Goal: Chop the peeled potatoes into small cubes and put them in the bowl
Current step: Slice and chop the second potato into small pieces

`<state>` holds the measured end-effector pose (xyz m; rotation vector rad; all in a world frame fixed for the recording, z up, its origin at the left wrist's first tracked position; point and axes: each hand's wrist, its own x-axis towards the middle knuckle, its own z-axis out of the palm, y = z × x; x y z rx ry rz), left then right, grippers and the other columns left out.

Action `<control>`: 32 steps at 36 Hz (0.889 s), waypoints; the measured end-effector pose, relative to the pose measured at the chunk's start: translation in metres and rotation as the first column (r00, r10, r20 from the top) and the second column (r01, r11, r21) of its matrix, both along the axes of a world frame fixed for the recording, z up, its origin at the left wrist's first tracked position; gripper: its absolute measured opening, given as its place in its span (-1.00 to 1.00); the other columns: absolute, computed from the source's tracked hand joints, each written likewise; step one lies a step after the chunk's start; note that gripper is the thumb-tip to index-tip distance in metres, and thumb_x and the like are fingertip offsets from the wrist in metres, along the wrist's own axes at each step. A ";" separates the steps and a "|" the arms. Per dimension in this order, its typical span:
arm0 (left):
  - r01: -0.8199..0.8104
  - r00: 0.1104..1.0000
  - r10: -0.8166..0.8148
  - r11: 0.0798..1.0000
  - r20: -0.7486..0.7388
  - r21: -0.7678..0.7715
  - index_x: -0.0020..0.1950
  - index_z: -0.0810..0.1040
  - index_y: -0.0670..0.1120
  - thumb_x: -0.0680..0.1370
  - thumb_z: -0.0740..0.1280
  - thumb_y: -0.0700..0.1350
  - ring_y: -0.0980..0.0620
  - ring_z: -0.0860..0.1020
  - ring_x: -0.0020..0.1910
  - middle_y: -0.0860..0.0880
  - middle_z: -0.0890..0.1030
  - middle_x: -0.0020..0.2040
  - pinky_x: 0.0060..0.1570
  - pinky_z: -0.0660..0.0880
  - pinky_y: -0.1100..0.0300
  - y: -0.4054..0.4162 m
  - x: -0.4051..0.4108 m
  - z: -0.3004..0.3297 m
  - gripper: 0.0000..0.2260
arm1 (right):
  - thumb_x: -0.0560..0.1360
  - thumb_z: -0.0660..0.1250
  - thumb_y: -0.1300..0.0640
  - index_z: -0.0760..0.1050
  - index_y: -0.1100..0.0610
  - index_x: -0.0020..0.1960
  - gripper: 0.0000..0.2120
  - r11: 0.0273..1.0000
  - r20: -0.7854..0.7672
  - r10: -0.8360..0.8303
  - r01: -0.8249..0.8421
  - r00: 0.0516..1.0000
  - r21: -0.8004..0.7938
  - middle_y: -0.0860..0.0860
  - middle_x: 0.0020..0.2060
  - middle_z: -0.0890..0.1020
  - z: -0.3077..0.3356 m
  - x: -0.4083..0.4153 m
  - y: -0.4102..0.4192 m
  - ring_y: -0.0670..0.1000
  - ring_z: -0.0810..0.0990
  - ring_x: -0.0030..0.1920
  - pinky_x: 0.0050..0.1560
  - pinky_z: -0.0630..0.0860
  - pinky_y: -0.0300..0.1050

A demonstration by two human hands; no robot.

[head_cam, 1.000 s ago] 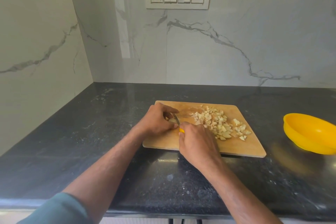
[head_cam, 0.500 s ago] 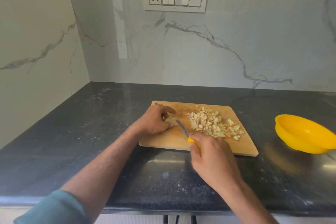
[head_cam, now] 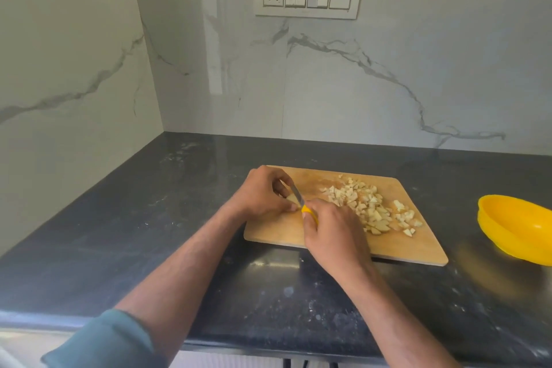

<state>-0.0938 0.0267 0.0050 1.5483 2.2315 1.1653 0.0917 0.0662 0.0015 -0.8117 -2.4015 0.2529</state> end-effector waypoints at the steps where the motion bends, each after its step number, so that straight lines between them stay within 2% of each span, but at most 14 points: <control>1: -0.007 1.000 0.007 1.000 0.000 0.001 0.06 0.70 -0.05 0.30 0.68 -0.15 0.03 0.67 -0.15 -0.02 0.70 -0.19 -0.01 0.63 0.10 0.000 0.000 0.000 -0.63 | 0.61 0.27 0.03 0.61 0.00 0.23 -0.76 1.000 0.003 -0.001 0.001 1.000 0.004 -0.02 -0.11 0.73 0.000 -0.001 -0.001 0.04 0.67 -0.15 -0.32 0.29 -0.23; 7: -0.019 1.000 0.019 1.000 0.002 -0.013 0.09 0.69 -0.04 0.30 0.68 -0.13 0.06 0.66 -0.15 -0.01 0.69 -0.18 -0.01 0.63 0.14 0.002 -0.002 -0.004 -0.60 | 0.62 0.25 0.03 0.59 0.01 0.19 -0.78 0.999 0.067 -0.019 0.016 0.998 0.043 0.00 -0.22 0.69 -0.003 -0.004 -0.003 0.07 0.65 -0.23 -0.30 0.41 -0.13; 13: -0.024 1.000 0.024 0.999 -0.012 -0.023 0.11 0.70 -0.01 0.33 0.66 -0.13 0.08 0.65 -0.14 -0.02 0.69 -0.16 0.00 0.62 0.16 0.002 0.002 -0.003 -0.63 | 0.62 0.23 0.05 0.56 0.01 0.23 -0.77 0.999 0.108 0.009 -0.013 0.994 0.042 -0.01 -0.13 0.70 -0.001 -0.003 -0.005 0.06 0.66 -0.15 -0.20 0.54 -0.07; 16: -0.015 1.000 0.014 0.999 -0.017 -0.037 0.14 0.71 0.02 0.36 0.64 -0.13 0.06 0.64 -0.11 -0.03 0.68 -0.14 0.04 0.61 0.14 0.001 0.003 -0.002 -0.63 | 0.62 0.24 0.07 0.57 0.02 0.22 -0.78 0.999 0.106 0.017 -0.023 0.994 0.050 -0.04 -0.15 0.69 -0.002 0.001 -0.005 0.02 0.64 -0.19 -0.28 0.45 -0.16; 20: 0.022 0.998 -0.027 0.995 -0.050 -0.095 0.15 0.72 0.03 0.45 0.57 -0.12 0.08 0.57 -0.12 0.01 0.61 -0.14 0.17 0.52 0.19 0.002 0.005 -0.002 -0.72 | 0.62 0.24 0.09 0.56 0.02 0.25 -0.76 0.997 0.096 0.039 -0.045 0.995 0.065 -0.05 -0.14 0.69 -0.003 0.012 -0.010 0.00 0.63 -0.18 -0.27 0.40 -0.19; 23: 0.052 0.993 -0.064 0.991 -0.094 -0.125 0.11 0.73 0.03 0.49 0.50 -0.14 0.09 0.48 -0.18 0.01 0.55 -0.17 0.00 0.47 0.23 0.003 0.007 -0.001 -0.79 | 0.62 0.25 0.08 0.56 0.01 0.27 -0.75 0.996 0.079 0.062 -0.066 0.995 0.056 -0.08 -0.09 0.70 -0.005 0.021 -0.011 -0.05 0.61 -0.16 -0.24 0.38 -0.25; 26: 0.065 0.989 -0.082 0.988 -0.124 -0.137 0.11 0.73 0.04 0.51 0.48 -0.13 0.09 0.48 -0.15 -0.03 0.57 -0.07 -0.11 0.42 0.26 0.002 0.008 -0.002 -0.80 | 0.62 0.25 0.06 0.57 -0.01 0.28 -0.74 0.995 0.067 0.093 -0.095 0.993 0.035 -0.13 -0.01 0.69 -0.003 0.033 -0.013 -0.13 0.57 -0.13 -0.25 0.28 -0.39; 28: 0.070 0.990 -0.085 0.988 -0.113 -0.134 0.13 0.72 0.03 0.52 0.48 -0.13 0.10 0.49 -0.12 -0.02 0.56 -0.02 -0.10 0.42 0.29 0.002 0.007 -0.002 -0.81 | 0.62 0.27 0.05 0.58 -0.01 0.28 -0.73 0.995 0.062 0.102 -0.102 0.993 0.011 -0.14 0.06 0.69 0.001 0.041 -0.012 -0.14 0.62 -0.03 -0.16 0.37 -0.41; 30: 0.065 0.994 -0.075 0.991 -0.083 -0.120 0.16 0.71 0.02 0.51 0.50 -0.12 0.12 0.51 -0.12 0.01 0.57 -0.03 -0.10 0.43 0.32 0.001 0.007 -0.003 -0.77 | 0.60 0.30 0.07 0.61 0.02 0.27 -0.73 0.995 0.041 0.099 -0.098 0.994 -0.030 -0.13 0.03 0.71 0.006 0.049 -0.010 -0.19 0.64 -0.15 -0.18 0.42 -0.44; 32: 0.054 0.997 -0.059 0.994 -0.047 -0.099 0.22 0.68 0.03 0.47 0.54 -0.12 0.13 0.55 -0.11 0.00 0.60 -0.04 -0.08 0.46 0.33 0.001 0.005 -0.003 -0.68 | 0.58 0.34 0.11 0.64 0.05 0.24 -0.75 0.994 -0.027 0.080 -0.081 0.996 -0.068 -0.10 -0.07 0.73 0.009 0.053 -0.008 -0.21 0.57 -0.36 -0.36 0.36 -0.45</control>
